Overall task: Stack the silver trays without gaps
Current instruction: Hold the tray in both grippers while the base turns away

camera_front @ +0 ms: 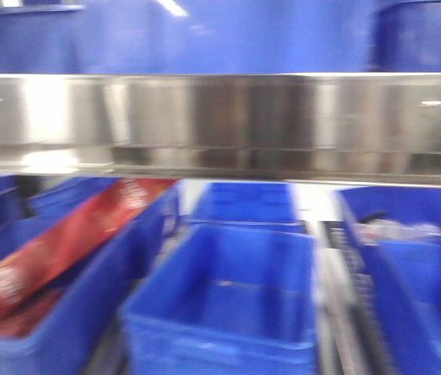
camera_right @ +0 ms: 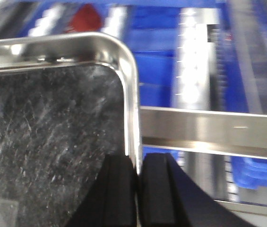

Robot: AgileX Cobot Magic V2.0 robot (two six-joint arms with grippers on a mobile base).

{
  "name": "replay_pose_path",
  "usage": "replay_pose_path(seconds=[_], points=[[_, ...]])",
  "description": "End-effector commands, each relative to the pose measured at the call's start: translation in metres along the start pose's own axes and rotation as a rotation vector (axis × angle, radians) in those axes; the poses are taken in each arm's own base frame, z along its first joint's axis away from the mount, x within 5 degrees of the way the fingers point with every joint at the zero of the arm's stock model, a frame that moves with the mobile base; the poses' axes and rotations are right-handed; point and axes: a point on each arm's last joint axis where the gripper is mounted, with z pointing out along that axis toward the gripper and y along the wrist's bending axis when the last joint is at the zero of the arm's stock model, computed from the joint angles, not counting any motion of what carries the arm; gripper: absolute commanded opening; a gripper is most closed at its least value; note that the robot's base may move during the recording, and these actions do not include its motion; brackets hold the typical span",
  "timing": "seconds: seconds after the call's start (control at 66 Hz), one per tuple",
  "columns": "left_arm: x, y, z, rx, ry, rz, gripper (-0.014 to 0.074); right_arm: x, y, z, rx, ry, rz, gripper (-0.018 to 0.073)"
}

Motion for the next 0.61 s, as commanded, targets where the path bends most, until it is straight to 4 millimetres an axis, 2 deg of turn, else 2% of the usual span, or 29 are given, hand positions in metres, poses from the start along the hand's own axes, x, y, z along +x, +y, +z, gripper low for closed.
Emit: replay_pose_path(seconds=[0.0, 0.591], points=[[0.0023, -0.0145, 0.0002, 0.104, 0.002, 0.016, -0.0016, -0.0041, 0.0281, -0.0059, -0.272, -0.053, -0.006, -0.0023], [-0.0046, -0.0125, 0.0002, 0.081, -0.075, 0.041, -0.0016, -0.0041, 0.0281, -0.0059, -0.272, -0.053, -0.006, -0.0023]])
